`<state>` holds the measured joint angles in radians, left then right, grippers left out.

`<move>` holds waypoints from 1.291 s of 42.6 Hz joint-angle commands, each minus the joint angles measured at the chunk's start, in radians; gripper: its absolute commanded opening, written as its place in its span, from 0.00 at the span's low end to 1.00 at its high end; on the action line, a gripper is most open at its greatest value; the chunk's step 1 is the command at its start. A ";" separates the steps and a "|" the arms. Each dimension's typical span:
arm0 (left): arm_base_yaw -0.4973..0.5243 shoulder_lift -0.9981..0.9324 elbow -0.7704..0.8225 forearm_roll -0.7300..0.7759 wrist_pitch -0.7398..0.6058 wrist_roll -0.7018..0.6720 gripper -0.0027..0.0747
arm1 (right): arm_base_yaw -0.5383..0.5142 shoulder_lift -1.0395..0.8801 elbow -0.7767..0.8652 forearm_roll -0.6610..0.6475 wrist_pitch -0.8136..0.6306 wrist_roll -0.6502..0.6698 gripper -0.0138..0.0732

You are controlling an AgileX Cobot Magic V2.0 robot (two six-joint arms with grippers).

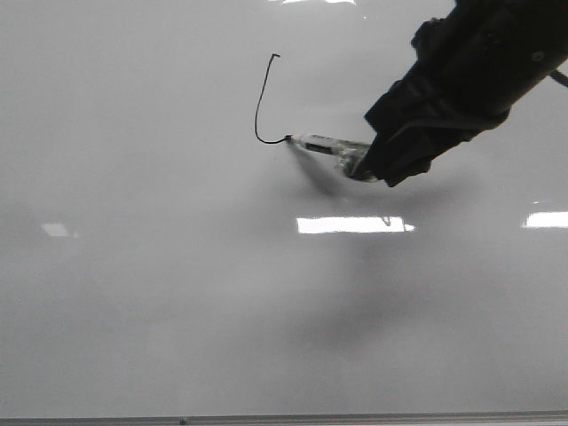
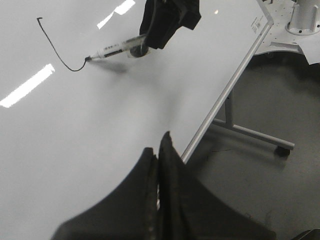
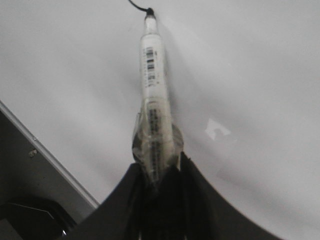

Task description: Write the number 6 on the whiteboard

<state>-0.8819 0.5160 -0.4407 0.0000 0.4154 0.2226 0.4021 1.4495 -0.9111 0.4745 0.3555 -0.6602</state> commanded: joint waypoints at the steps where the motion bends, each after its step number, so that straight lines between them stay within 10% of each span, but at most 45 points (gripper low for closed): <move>1: 0.003 0.002 -0.027 -0.010 -0.077 -0.009 0.01 | -0.035 -0.069 -0.023 0.000 -0.068 0.004 0.09; 23: 0.003 0.002 -0.027 -0.010 -0.077 -0.009 0.01 | 0.070 0.059 -0.158 -0.015 -0.012 0.003 0.09; 40: 0.003 0.026 -0.053 0.000 -0.023 -0.003 0.02 | 0.134 -0.256 -0.005 -0.074 0.220 -0.058 0.09; 55: 0.000 0.315 -0.340 0.057 0.240 0.196 0.72 | 0.325 -0.275 -0.002 -0.239 0.269 -0.067 0.09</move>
<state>-0.8819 0.7721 -0.6979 0.0545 0.6843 0.3905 0.6861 1.2036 -0.8908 0.2514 0.6771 -0.7133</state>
